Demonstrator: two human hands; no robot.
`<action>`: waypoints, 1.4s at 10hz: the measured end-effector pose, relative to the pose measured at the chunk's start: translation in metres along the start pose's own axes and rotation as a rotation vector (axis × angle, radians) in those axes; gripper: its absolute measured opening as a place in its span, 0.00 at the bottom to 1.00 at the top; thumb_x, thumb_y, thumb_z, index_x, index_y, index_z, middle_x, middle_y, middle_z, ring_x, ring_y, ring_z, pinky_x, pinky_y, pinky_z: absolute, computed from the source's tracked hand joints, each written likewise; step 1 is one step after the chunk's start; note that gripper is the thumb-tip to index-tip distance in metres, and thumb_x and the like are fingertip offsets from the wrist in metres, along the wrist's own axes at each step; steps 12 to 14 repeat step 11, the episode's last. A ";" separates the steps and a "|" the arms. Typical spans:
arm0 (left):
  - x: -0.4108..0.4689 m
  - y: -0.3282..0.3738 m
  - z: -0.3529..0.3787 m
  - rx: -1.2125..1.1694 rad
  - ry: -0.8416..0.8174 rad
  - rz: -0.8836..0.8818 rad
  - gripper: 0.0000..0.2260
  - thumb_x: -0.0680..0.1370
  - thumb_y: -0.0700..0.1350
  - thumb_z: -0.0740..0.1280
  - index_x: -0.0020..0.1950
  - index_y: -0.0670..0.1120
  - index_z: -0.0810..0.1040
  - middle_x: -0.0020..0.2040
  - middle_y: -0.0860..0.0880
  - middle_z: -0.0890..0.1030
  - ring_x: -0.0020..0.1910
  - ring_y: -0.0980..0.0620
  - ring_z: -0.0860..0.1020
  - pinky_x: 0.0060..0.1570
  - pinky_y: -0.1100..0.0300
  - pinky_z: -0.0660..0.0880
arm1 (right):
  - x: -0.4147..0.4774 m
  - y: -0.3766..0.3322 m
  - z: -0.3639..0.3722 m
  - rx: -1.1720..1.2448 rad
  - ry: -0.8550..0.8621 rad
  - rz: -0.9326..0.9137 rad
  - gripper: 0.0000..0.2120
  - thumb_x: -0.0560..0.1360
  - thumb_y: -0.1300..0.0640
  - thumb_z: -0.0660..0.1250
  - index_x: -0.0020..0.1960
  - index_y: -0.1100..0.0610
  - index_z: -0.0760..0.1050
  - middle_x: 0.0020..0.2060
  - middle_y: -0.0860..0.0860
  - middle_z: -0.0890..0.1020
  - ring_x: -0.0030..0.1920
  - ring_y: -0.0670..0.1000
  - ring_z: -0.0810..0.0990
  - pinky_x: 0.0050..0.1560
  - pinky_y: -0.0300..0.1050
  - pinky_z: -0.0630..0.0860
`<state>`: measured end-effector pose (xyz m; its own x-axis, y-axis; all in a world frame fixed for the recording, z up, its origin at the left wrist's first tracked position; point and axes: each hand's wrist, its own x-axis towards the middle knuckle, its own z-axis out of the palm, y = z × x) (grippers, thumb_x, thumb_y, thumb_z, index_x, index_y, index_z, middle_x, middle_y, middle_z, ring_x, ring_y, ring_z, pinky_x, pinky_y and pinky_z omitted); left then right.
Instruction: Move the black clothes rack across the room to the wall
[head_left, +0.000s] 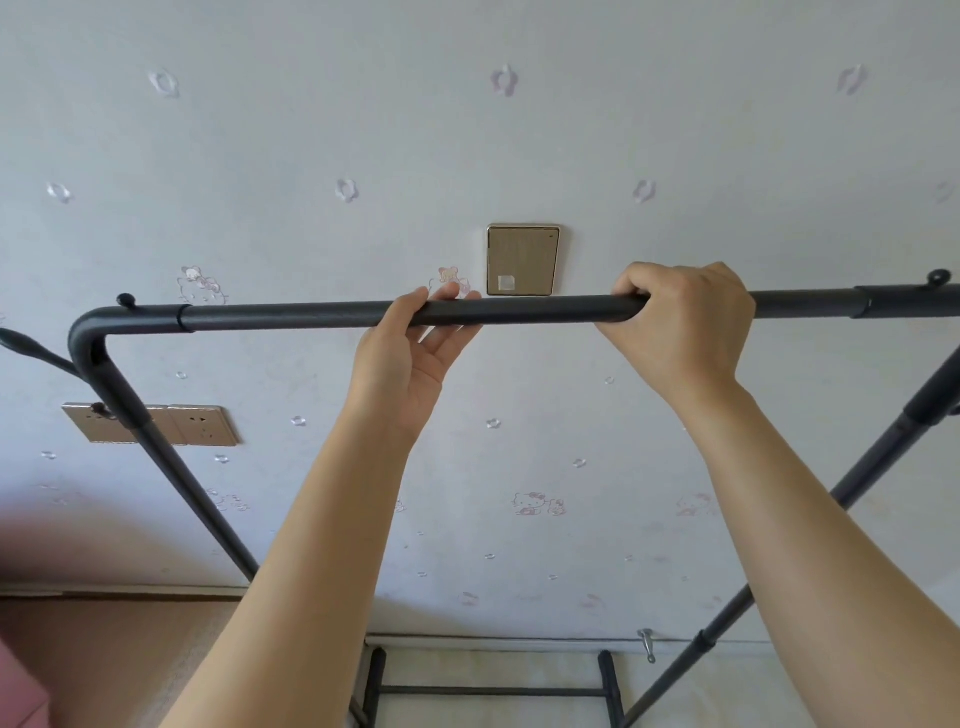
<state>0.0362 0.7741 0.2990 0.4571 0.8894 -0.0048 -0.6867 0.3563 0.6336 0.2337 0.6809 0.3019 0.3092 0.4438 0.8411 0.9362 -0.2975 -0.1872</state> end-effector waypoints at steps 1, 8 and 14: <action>0.007 0.000 0.002 0.002 -0.002 0.002 0.08 0.79 0.35 0.62 0.40 0.38 0.75 0.42 0.39 0.82 0.49 0.36 0.82 0.48 0.45 0.82 | 0.003 0.002 0.006 -0.002 0.010 0.001 0.08 0.61 0.62 0.70 0.27 0.56 0.72 0.18 0.49 0.65 0.22 0.55 0.62 0.37 0.41 0.59; 0.017 -0.002 -0.007 -0.001 -0.020 -0.016 0.04 0.80 0.39 0.63 0.46 0.39 0.74 0.45 0.39 0.85 0.48 0.42 0.85 0.48 0.49 0.82 | 0.005 0.002 0.002 -0.015 -0.065 -0.074 0.12 0.63 0.62 0.71 0.29 0.54 0.69 0.21 0.46 0.66 0.25 0.53 0.64 0.36 0.43 0.61; 0.007 0.014 -0.060 0.504 -0.199 -0.125 0.16 0.76 0.53 0.65 0.56 0.43 0.78 0.55 0.43 0.84 0.57 0.40 0.81 0.53 0.48 0.80 | -0.024 0.015 -0.018 0.085 -0.013 -0.147 0.14 0.67 0.62 0.69 0.52 0.56 0.77 0.49 0.48 0.80 0.53 0.53 0.76 0.58 0.46 0.65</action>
